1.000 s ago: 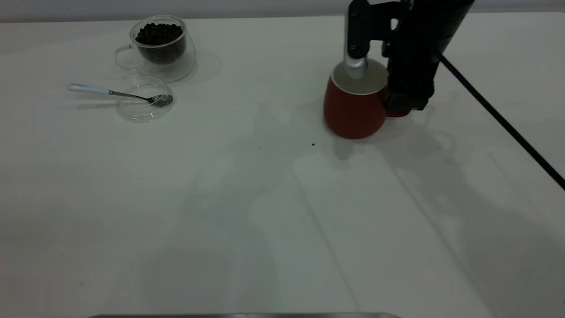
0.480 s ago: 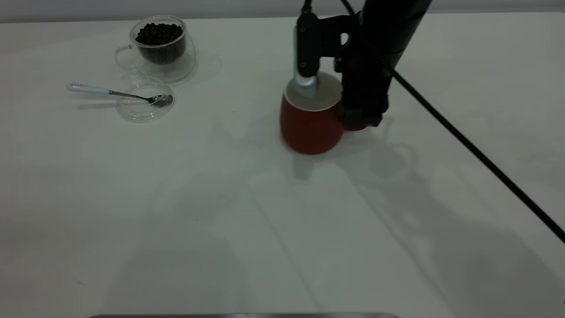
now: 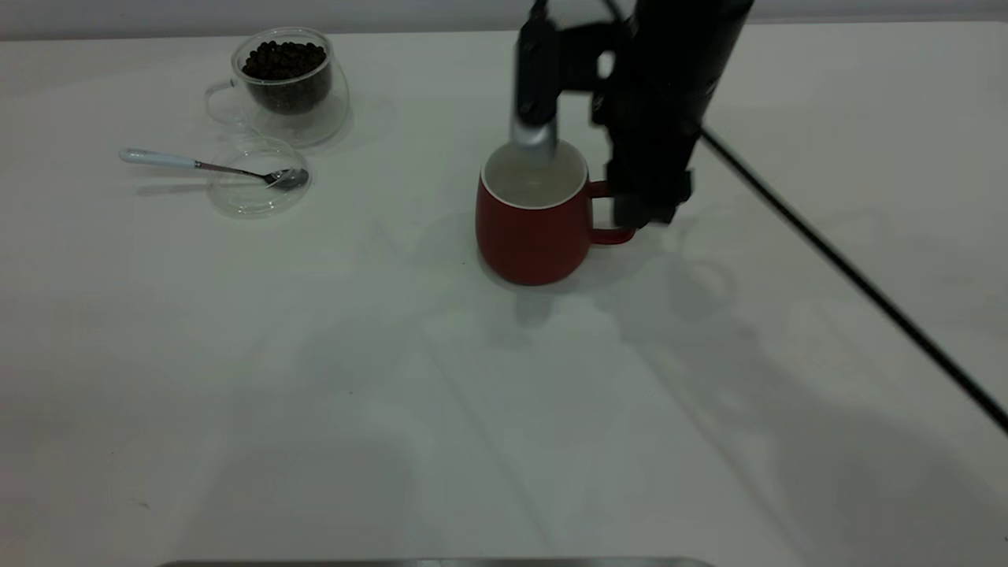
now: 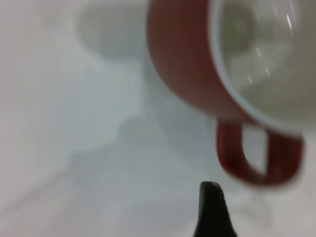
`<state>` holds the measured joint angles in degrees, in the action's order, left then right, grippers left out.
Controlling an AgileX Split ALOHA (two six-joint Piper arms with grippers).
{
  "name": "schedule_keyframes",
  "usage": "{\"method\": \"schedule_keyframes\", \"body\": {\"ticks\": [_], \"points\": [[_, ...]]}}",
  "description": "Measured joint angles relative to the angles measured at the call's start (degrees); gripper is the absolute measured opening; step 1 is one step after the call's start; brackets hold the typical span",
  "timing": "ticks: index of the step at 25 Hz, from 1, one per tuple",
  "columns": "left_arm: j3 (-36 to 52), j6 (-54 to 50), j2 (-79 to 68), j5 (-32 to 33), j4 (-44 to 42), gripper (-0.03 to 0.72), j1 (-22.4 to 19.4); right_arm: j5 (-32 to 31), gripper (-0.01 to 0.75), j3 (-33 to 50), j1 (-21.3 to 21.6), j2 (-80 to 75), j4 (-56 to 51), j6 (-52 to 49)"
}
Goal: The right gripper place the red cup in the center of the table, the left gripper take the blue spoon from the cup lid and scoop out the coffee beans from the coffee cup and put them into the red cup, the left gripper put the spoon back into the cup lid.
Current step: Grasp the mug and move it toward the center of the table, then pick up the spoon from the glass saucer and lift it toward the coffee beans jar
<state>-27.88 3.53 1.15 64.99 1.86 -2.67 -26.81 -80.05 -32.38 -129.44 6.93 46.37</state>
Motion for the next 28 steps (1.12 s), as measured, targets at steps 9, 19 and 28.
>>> {"method": "schedule_keyframes", "body": {"ticks": [9,19,28], "points": [[0.00,0.00,0.00,0.00,0.00,0.558,0.00,-20.04,0.536,0.00,2.16,16.35,10.65,-22.11],[0.00,0.00,0.00,0.00,0.00,0.558,0.00,-42.73,0.536,0.06,2.16,36.98,12.23,-35.47],[0.00,0.00,0.00,0.00,0.00,0.558,0.00,-43.91,0.535,2.90,2.16,56.47,-3.11,-37.21]]}}
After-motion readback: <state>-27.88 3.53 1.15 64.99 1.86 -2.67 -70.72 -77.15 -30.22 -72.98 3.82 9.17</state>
